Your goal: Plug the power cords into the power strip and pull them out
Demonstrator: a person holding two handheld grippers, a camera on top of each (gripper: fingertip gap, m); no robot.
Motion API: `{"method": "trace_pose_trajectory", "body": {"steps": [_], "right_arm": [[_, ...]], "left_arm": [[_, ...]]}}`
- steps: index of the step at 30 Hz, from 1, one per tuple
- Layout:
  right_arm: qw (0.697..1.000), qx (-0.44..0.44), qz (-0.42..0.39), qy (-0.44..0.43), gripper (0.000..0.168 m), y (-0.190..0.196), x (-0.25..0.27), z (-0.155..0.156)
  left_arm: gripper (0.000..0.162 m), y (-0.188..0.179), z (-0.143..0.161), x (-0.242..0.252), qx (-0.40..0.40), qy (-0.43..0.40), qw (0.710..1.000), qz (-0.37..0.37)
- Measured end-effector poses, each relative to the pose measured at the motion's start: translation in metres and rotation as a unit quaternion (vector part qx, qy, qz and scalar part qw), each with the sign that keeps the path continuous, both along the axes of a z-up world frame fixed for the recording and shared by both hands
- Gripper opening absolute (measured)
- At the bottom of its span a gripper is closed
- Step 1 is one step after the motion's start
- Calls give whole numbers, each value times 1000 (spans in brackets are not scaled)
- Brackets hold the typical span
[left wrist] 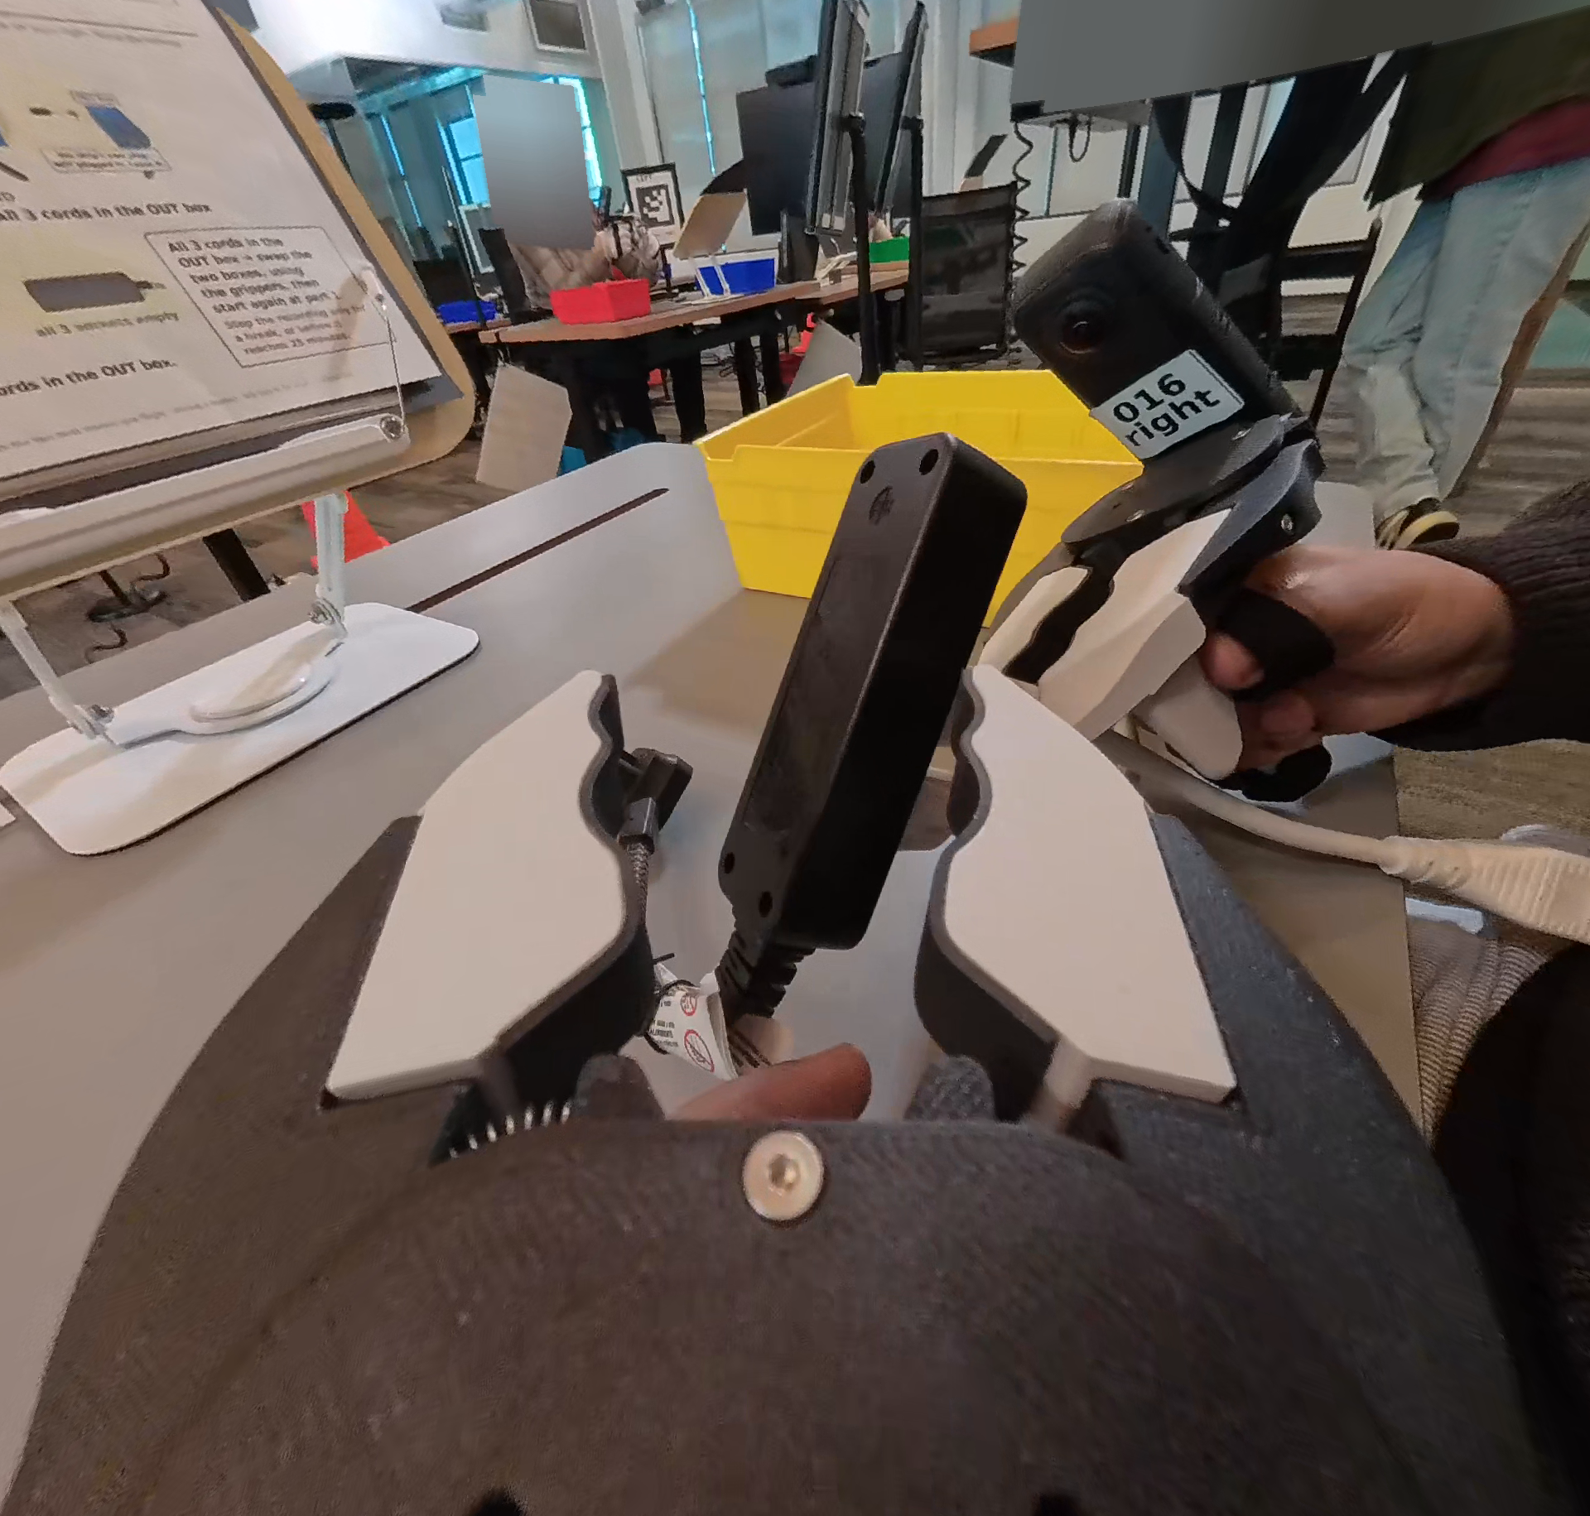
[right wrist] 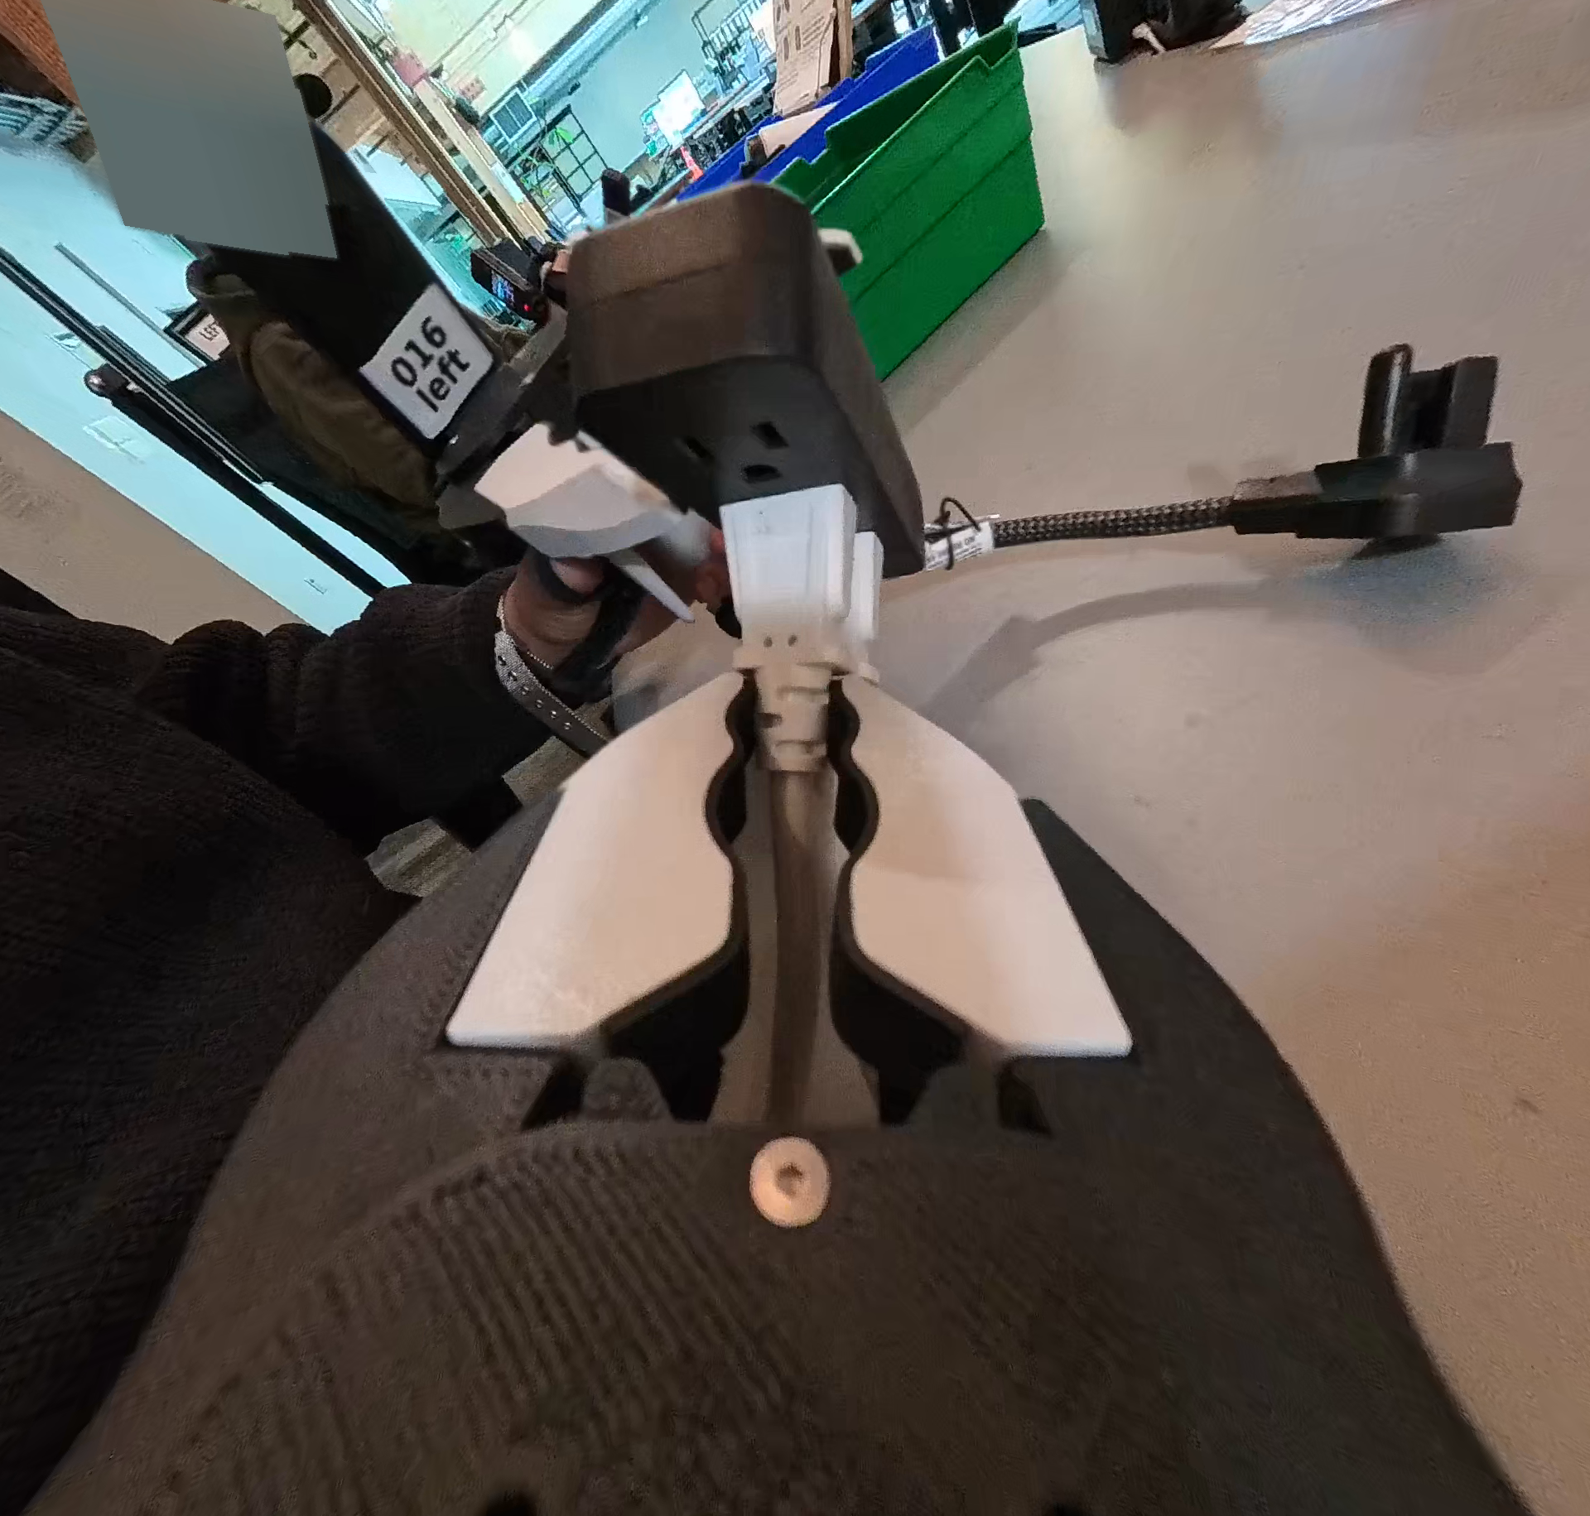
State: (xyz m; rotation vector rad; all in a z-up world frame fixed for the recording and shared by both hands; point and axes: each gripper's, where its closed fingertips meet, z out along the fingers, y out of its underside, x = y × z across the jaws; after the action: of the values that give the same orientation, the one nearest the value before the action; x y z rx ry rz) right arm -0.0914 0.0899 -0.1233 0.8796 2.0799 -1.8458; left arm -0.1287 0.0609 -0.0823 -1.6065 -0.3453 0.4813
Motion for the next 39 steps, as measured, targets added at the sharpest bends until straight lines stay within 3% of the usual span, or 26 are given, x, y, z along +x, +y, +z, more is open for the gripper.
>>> {"method": "trace_pose_trajectory", "body": {"steps": [7,12,15,23,39], "right_arm": [[1000,-1,3,-6,16,0,1,-1],[1000,-2,7,-8,16,-1,2,-2],[1000,-4,8,-11,16,-1,2,-1],[1000,-2,11,-14,16,-2,3,-3],[998,21,52,-23,16,-9,15,-12]], "left_arm": [[73,2,-3,2,-2,-7,1000,-11],[98,13,4,19,43,-39,995,-83],[104,16,4,24,69,-85,987,-115],[103,15,1,21,95,-149,975,-132],[104,25,-5,37,74,-158,969,-177]]}}
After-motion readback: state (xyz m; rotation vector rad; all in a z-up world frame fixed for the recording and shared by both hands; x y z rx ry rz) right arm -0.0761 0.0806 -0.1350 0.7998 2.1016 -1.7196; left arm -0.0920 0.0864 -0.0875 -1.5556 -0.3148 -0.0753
